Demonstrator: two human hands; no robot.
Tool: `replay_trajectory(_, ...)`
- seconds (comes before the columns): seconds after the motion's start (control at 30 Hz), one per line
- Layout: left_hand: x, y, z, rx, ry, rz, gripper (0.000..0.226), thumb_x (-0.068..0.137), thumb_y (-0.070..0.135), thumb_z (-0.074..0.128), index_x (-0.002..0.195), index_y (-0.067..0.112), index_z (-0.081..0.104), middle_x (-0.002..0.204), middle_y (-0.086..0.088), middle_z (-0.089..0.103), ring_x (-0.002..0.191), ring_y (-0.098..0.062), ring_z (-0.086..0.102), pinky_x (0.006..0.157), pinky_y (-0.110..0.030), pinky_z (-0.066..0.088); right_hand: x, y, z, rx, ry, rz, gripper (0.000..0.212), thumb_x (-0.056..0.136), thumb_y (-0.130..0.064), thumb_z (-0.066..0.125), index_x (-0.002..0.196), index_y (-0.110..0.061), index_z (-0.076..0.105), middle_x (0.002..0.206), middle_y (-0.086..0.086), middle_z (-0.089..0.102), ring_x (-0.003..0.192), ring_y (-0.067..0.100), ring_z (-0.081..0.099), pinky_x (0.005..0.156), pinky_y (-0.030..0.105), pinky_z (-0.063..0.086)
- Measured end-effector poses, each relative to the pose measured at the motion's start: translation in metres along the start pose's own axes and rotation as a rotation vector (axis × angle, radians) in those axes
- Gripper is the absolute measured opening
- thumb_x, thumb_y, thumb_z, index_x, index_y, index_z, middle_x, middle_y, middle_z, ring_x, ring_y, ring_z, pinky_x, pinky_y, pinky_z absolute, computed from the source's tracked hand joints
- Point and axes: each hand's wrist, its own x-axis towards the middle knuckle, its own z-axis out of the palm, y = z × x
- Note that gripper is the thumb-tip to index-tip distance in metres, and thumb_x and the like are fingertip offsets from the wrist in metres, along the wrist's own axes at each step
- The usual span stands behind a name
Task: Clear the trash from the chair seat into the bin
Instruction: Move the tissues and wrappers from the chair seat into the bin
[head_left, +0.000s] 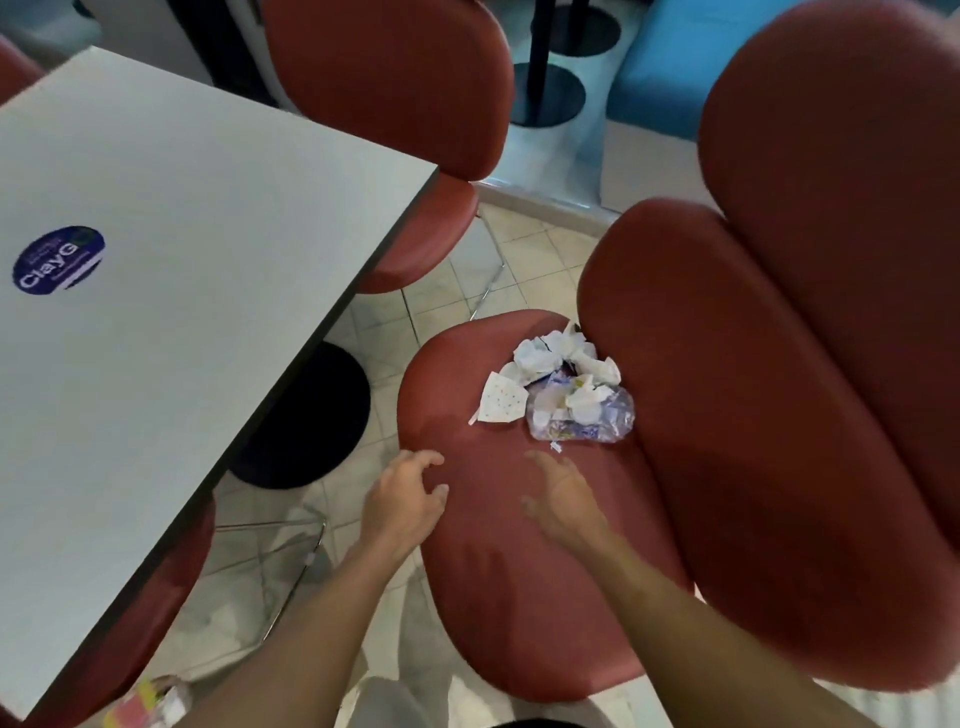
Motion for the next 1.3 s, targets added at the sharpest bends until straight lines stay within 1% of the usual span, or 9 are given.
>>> replay_trajectory(0.1,0.024,0.022,0.012,0.005,0.017,0.053,0.037,0.079,0.025,0.071,0.115,0.027,0.063,0.106,0.007,0.057,0.091,-0.012,0.058,0.083,-0.03,0.049,0.022,0.011,-0.023,-0.02,0.047,0.018,0.061,0.087,-0.019,0.061,0.143,-0.026,0.037,0.147,0.01,0.034,0.124,0.029,0.05,0.102,0.036,0.042)
replay_trajectory(0.17,0.04,0.034,0.019,0.015,0.015,0.087,0.039,0.079,0.023,0.071,0.117,0.026,0.062,0.111,0.006,0.057,0.099,-0.013,0.058,0.085,-0.03,0.048,0.038,0.014,-0.032,-0.009,0.074,0.021,0.06,0.085,-0.018,0.062,0.141,-0.024,0.04,0.144,0.009,0.039,0.127,0.028,0.047,0.103,0.036,0.04)
replay_trajectory(0.3,0.077,0.048,0.033,0.041,-0.017,0.137,0.046,0.078,0.023,0.069,0.122,0.028,0.059,0.12,0.006,0.055,0.113,-0.015,0.053,0.092,-0.033,0.047,0.076,0.011,-0.043,0.028,0.096,0.011,0.058,0.082,-0.015,0.06,0.137,-0.021,0.044,0.131,0.01,0.047,0.117,0.026,0.05,0.096,0.034,0.042)
replay_trajectory(0.53,0.141,0.048,0.067,0.148,-0.154,0.214,0.054,0.08,0.019,0.068,0.131,0.023,0.052,0.13,0.001,0.05,0.118,-0.019,0.047,0.097,-0.032,0.044,0.147,-0.006,-0.039,0.05,0.186,-0.014,0.041,0.085,-0.018,0.056,0.126,-0.023,0.052,0.118,0.004,0.051,0.105,0.023,0.055,0.091,0.038,0.047)
replay_trajectory(0.67,0.174,0.035,0.087,0.242,-0.254,0.277,0.065,0.08,0.019,0.068,0.14,0.024,0.042,0.141,-0.001,0.041,0.128,-0.021,0.04,0.101,-0.035,0.044,0.194,-0.006,-0.033,-0.014,0.182,-0.021,0.047,0.085,-0.015,0.055,0.131,-0.02,0.049,0.126,0.005,0.048,0.115,0.024,0.048,0.092,0.04,0.045)
replay_trajectory(0.9,0.22,0.009,0.131,0.415,-0.297,0.482,0.083,0.07,0.015,0.077,0.142,0.02,0.038,0.144,-0.012,0.038,0.134,-0.03,0.037,0.105,-0.038,0.036,0.267,0.002,-0.021,-0.32,0.254,-0.045,0.042,0.087,-0.016,0.055,0.128,-0.018,0.054,0.126,0.009,0.054,0.111,0.033,0.049,0.094,0.041,0.041)
replay_trajectory(0.97,0.23,0.004,0.141,0.431,-0.294,0.49,0.086,0.065,0.014,0.079,0.14,0.02,0.039,0.141,-0.011,0.041,0.13,-0.029,0.04,0.101,-0.038,0.04,0.28,0.004,-0.015,-0.4,0.265,-0.013,0.039,0.089,-0.018,0.056,0.128,-0.018,0.053,0.127,0.009,0.051,0.112,0.032,0.047,0.094,0.04,0.04)
replay_trajectory(1.1,0.238,0.0,0.147,0.381,-0.236,0.514,0.076,0.055,0.008,0.081,0.124,0.018,0.05,0.123,-0.008,0.052,0.109,-0.027,0.054,0.078,-0.037,0.052,0.296,0.009,-0.005,-0.476,0.281,0.048,0.037,0.088,-0.017,0.056,0.125,-0.017,0.052,0.123,0.011,0.049,0.11,0.031,0.047,0.09,0.038,0.039)
replay_trajectory(1.3,0.231,-0.012,0.138,0.303,-0.168,0.529,0.049,0.067,0.013,0.077,0.113,0.01,0.062,0.102,-0.008,0.062,0.09,-0.025,0.063,0.07,-0.036,0.056,0.304,0.013,-0.006,-0.483,0.303,0.12,0.029,0.091,-0.013,0.047,0.117,-0.012,0.061,0.117,0.011,0.057,0.109,0.032,0.05,0.089,0.039,0.04)
